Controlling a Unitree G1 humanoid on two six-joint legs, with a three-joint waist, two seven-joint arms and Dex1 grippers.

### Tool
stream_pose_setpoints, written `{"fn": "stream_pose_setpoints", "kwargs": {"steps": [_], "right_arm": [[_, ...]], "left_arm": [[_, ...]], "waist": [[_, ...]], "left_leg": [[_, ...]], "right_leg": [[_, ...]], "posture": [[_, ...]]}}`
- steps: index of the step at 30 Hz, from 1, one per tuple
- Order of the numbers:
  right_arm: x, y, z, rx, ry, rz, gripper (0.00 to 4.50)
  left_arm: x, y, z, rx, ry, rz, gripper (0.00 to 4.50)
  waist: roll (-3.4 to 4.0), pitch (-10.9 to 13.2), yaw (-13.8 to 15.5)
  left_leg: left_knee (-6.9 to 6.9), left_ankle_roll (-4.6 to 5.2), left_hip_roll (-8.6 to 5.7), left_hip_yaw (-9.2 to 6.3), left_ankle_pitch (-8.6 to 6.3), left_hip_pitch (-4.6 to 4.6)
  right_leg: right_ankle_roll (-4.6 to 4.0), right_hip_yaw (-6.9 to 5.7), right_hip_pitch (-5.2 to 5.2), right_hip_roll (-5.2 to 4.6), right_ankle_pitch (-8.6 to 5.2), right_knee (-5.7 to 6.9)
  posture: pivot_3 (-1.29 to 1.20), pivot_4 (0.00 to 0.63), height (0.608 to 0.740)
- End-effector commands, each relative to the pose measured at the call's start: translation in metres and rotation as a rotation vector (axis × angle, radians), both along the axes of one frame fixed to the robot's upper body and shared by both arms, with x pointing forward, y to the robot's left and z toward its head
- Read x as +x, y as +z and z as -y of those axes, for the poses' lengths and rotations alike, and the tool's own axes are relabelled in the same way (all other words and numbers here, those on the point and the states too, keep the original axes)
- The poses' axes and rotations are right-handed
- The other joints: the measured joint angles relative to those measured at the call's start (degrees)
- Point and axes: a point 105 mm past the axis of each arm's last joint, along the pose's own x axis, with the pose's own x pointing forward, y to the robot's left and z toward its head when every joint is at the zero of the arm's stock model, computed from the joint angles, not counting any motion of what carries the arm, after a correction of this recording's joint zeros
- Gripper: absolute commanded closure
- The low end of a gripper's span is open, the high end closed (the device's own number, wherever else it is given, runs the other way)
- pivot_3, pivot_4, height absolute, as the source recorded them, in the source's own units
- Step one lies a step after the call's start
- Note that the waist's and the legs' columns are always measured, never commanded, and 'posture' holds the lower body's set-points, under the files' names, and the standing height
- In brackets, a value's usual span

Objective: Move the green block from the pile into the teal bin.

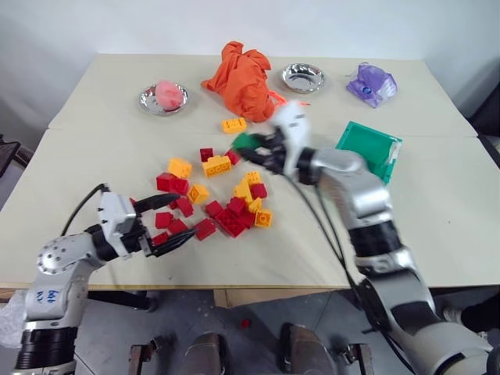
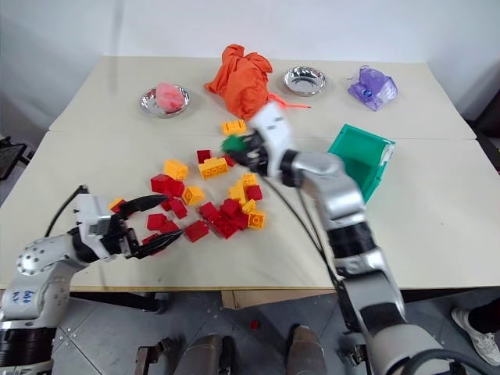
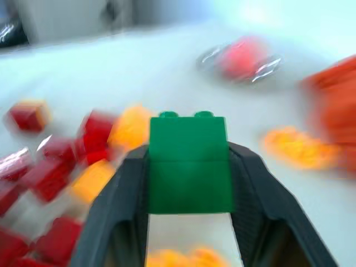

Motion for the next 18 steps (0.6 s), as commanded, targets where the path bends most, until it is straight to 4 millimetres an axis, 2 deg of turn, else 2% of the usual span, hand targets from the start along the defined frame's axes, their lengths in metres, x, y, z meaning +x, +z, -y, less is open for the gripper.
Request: {"fn": "stream_pose_setpoints", "kwargs": {"steps": [1, 5, 7, 11, 16, 18], "right_arm": [[-0.008, 0.024, 0.079, 0.052, -0.248, 0.14, 3.02], [-0.005, 0.013, 0.158, 0.005, -0.523, 0.157, 3.02], [-0.003, 0.014, 0.182, -0.004, -0.606, 0.175, 3.02], [0.007, 0.008, 0.188, 0.017, -0.606, 0.146, 3.02], [0.013, -0.001, 0.186, 0.004, -0.561, 0.113, 1.34], [0.01, 0.0, 0.189, -0.005, -0.554, 0.118, 0.7]], "left_arm": [[0.003, 0.009, 0.024, -0.024, -0.066, 0.04, 0.0], [0.012, 0.013, 0.04, -0.054, -0.11, 0.049, 0.0], [0.018, 0.013, 0.048, -0.059, -0.125, 0.057, 0.0], [0.028, 0.016, 0.057, -0.068, -0.146, 0.069, 0.0], [0.035, 0.017, 0.06, -0.064, -0.162, 0.085, 0.0], [0.038, 0.017, 0.054, -0.059, -0.147, 0.084, 0.0]], "waist": [[0.0, 0.0, 0.26], [0.0, 0.0, -0.11], [0.03, 0.01, -0.42], [0.03, 0.01, -1.01], [0.03, 0.01, -0.55], [0.03, 0.01, -0.22]], "left_leg": [[0.02, 0.0, 0.0, 0.0, 0.0, 0.0], [0.06, 0.02, 0.0, 0.07, -0.01, 0.03], [0.0, 0.02, 0.02, 0.21, -0.01, 0.11], [-0.06, 0.02, 0.05, 0.32, -0.01, 0.22], [-0.02, 0.02, 0.05, 0.31, -0.01, 0.19], [-0.01, 0.03, 0.05, 0.31, -0.01, 0.18]], "right_leg": [[0.0, -0.01, 0.02, 0.0, 0.0, 0.0], [0.0, 0.03, 0.04, 0.0, 0.0, -0.02], [0.0, 0.13, 0.03, 0.01, 0.0, -0.01], [0.0, 0.22, 0.03, 0.04, 0.0, 0.0], [0.0, 0.21, 0.04, 0.03, 0.0, -0.02], [0.0, 0.2, 0.04, 0.03, 0.0, -0.04]], "posture": [[0.0, 0.15, 0.74], [0.0, 0.15, 0.74], [0.0, 0.15, 0.74], [0.0, 0.15, 0.74], [0.0, 0.15, 0.74], [0.0, 0.15, 0.74]]}}
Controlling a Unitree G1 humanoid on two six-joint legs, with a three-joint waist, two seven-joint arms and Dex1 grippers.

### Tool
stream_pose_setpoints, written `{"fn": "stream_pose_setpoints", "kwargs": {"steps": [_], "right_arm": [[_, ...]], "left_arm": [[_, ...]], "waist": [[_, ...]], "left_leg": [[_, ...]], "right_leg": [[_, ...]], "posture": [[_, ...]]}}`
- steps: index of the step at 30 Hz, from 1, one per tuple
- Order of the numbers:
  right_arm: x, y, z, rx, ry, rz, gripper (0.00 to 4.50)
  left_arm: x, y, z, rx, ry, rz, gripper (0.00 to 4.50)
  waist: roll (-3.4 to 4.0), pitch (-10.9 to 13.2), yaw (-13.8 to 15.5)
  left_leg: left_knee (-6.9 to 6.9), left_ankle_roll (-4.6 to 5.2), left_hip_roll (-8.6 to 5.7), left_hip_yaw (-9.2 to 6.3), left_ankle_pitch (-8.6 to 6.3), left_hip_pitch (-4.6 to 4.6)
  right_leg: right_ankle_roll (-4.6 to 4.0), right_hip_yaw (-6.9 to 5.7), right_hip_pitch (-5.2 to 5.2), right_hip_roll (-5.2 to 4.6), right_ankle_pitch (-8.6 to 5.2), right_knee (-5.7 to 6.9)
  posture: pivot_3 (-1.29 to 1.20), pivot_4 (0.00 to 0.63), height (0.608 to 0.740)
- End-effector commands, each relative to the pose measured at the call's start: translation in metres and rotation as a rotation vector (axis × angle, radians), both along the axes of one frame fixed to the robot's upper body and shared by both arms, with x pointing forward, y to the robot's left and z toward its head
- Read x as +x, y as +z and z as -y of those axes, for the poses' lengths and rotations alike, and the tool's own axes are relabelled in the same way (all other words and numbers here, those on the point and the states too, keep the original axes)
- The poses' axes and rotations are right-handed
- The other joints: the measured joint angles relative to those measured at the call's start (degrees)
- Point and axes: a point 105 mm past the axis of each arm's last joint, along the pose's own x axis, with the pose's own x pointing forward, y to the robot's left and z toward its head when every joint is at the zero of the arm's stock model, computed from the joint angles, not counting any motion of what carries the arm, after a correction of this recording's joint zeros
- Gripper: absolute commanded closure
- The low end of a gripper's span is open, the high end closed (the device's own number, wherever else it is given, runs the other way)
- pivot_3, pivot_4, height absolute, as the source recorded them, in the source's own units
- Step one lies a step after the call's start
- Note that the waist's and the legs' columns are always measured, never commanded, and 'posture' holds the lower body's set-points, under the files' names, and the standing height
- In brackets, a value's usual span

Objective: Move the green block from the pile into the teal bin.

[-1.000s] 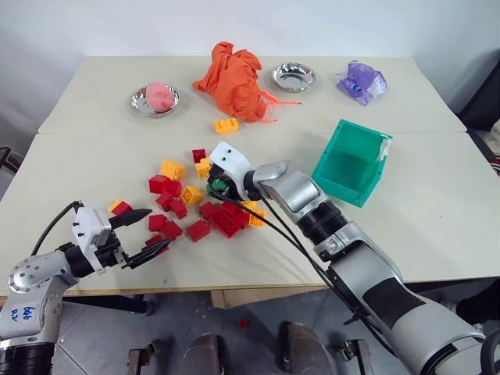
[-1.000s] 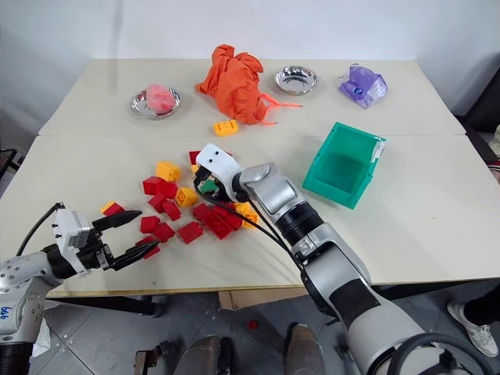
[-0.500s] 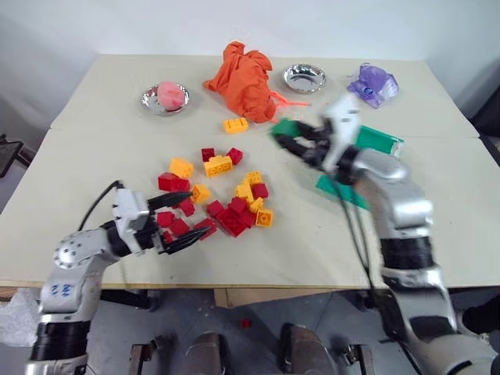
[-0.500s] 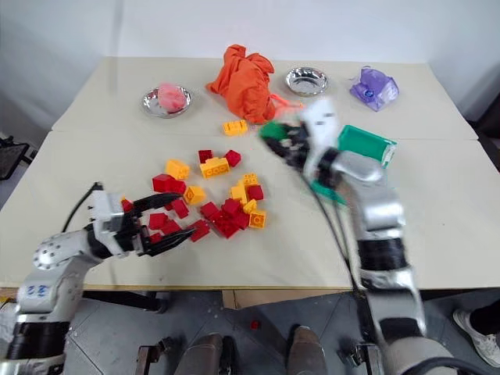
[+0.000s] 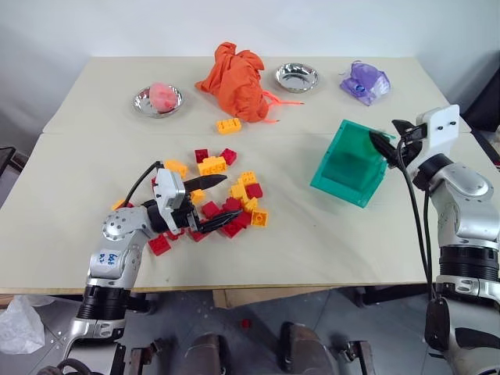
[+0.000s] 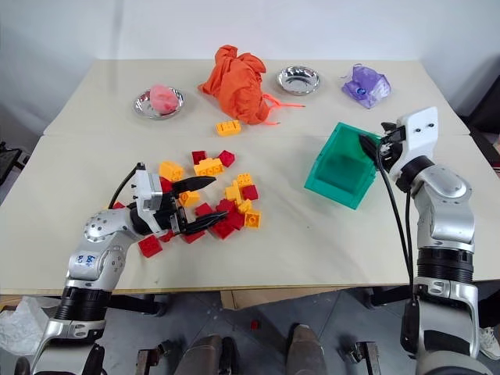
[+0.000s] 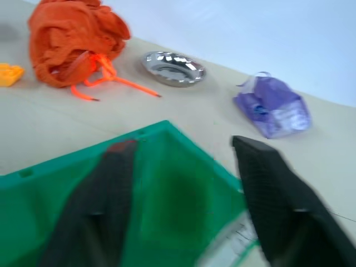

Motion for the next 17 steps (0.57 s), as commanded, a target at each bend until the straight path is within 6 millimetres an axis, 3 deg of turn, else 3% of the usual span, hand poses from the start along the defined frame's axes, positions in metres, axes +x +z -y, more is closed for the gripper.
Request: {"fn": "stream_pose_setpoints", "kwargs": {"steps": [1, 2, 4, 6, 8, 12, 14, 17], "right_arm": [[-0.007, 0.019, 0.005, -0.033, 0.018, 0.07, 0.33], [-0.01, 0.02, 0.007, -0.038, 0.021, 0.075, 0.02], [-0.018, 0.021, 0.007, -0.043, 0.06, 0.096, 0.02], [-0.038, 0.017, -0.005, -0.083, 0.186, 0.121, 0.02], [-0.073, 0.007, -0.027, -0.063, 0.409, 0.144, 0.02], [-0.119, -0.025, -0.045, -0.04, 0.609, 0.039, 0.02], [-0.144, -0.06, -0.046, -0.116, 0.678, -0.075, 0.02], [-0.15, -0.075, -0.037, -0.071, 0.632, -0.114, 0.02]], "left_arm": [[0.003, 0.004, -0.008, 0.01, 0.02, 0.034, 0.0], [0.004, 0.004, -0.011, 0.013, 0.031, 0.033, 0.0], [0.007, 0.001, -0.017, 0.028, 0.064, 0.037, 0.0], [0.008, -0.002, -0.029, 0.045, 0.113, 0.038, 0.0], [0.008, -0.008, -0.049, 0.082, 0.191, 0.04, 0.0], [0.0, -0.018, -0.083, 0.159, 0.321, 0.052, 0.0], [-0.011, -0.022, -0.098, 0.169, 0.381, 0.042, 0.0], [-0.024, -0.029, -0.106, 0.173, 0.416, 0.009, 0.0]], "waist": [[0.0, 0.0, 0.22], [0.0, 0.0, 0.32], [0.0, 0.0, 0.52], [0.0, 0.0, 0.73], [0.0, 0.0, 0.73], [0.01, 0.01, 0.39], [0.01, 0.0, 0.52], [-0.01, 0.01, 0.54]], "left_leg": [[0.01, 0.0, 0.0, 0.0, 0.0, -0.01], [0.02, 0.0, 0.0, 0.0, 0.0, -0.01], [0.06, 0.0, 0.0, -0.02, 0.0, -0.02], [0.1, 0.01, 0.0, -0.06, -0.01, -0.05], [0.04, 0.01, 0.01, -0.1, -0.01, -0.06], [-0.09, 0.02, 0.0, -0.06, -0.01, -0.03], [-0.01, 0.05, 0.01, -0.08, -0.03, 0.02], [0.02, 0.11, 0.03, -0.12, -0.09, 0.09]], "right_leg": [[0.0, 0.0, 0.0, 0.0, 0.0, 0.0], [0.0, 0.0, 0.0, 0.0, 0.0, 0.0], [0.0, -0.01, 0.02, 0.0, 0.0, 0.01], [0.0, -0.05, 0.03, 0.0, 0.0, 0.0], [0.0, -0.09, 0.04, 0.0, 0.0, -0.04], [0.02, -0.1, 0.06, 0.0, 0.01, -0.17], [0.03, -0.1, 0.15, 0.01, 0.02, -0.18], [0.04, -0.14, 0.31, 0.0, 0.02, -0.27]], "posture": [[0.0, 0.15, 0.74], [0.0, 0.15, 0.74], [0.0, 0.15, 0.74], [0.0, 0.15, 0.74], [0.0, 0.15, 0.74], [0.0, 0.15, 0.74], [0.0, 0.15, 0.74], [0.0, 0.15, 0.74]]}}
